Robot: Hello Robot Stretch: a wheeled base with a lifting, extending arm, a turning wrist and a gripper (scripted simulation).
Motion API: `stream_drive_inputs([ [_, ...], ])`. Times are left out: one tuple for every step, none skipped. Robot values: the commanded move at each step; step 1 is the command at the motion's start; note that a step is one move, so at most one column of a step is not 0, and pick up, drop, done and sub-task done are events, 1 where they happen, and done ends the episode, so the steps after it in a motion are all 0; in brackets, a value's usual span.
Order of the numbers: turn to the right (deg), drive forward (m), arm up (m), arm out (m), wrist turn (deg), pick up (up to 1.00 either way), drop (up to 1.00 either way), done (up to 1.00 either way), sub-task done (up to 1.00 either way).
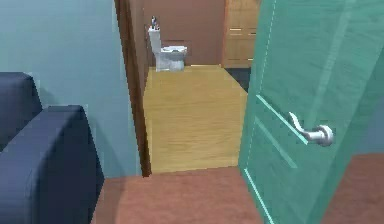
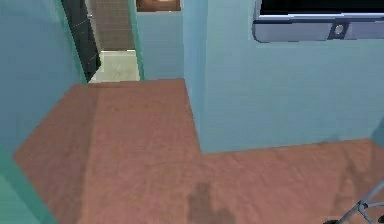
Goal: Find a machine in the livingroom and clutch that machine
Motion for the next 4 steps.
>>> stream_drive_inputs([
  [3.0,0.0,0.0,0.0,0.0,0.0,0.0,0.0,0.0],
  [0.0,1.0,0.0,0.0,0.0,0.0,0.0,0.0,0.0],
  [0.0,0.55,0.0,0.0,0.0,0.0,0.0,0.0,0.0],
  [3.0,0.0,0.0,0.0,0.0,0.0,0.0,0.0,0.0],
])
